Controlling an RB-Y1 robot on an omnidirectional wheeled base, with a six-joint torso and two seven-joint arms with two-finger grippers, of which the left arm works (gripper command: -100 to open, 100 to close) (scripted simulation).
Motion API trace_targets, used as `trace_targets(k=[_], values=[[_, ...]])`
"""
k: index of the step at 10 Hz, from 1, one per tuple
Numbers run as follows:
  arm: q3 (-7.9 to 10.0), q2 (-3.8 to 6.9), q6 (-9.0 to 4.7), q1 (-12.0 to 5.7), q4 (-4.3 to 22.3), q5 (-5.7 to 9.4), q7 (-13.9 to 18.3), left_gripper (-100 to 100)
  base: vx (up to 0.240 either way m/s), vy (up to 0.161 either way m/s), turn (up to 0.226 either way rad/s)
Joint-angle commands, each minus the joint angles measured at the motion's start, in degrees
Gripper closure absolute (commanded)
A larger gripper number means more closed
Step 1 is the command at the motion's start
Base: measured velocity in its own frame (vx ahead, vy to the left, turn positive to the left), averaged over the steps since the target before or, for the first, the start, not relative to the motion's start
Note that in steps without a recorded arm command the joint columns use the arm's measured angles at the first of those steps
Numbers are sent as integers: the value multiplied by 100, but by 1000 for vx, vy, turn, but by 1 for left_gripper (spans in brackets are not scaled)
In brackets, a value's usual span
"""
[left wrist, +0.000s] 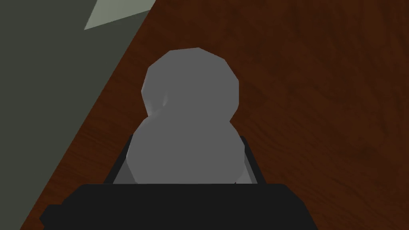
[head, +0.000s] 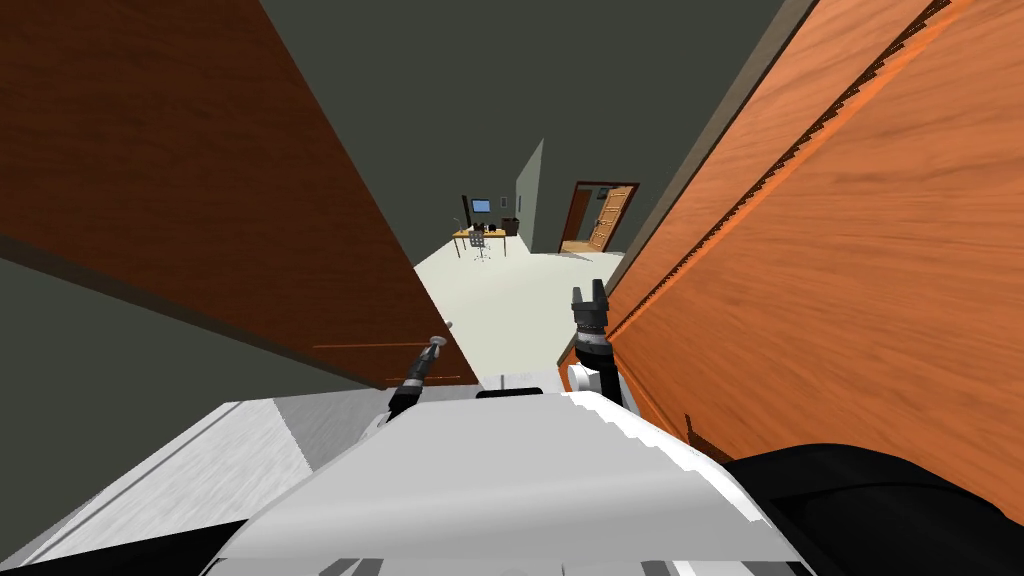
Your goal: Pull the door open
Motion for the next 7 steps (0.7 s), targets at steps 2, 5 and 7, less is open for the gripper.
trace_targets(k=[2,5,7], values=[[-106,-38,64,8,-32,149,398,100,-47,24,-59],[-212,-33,120,-26,-24,370,840,100,-56,28,-72],[-268,-31,149,-44,-19,485,1111,100,-47,24,-57]])
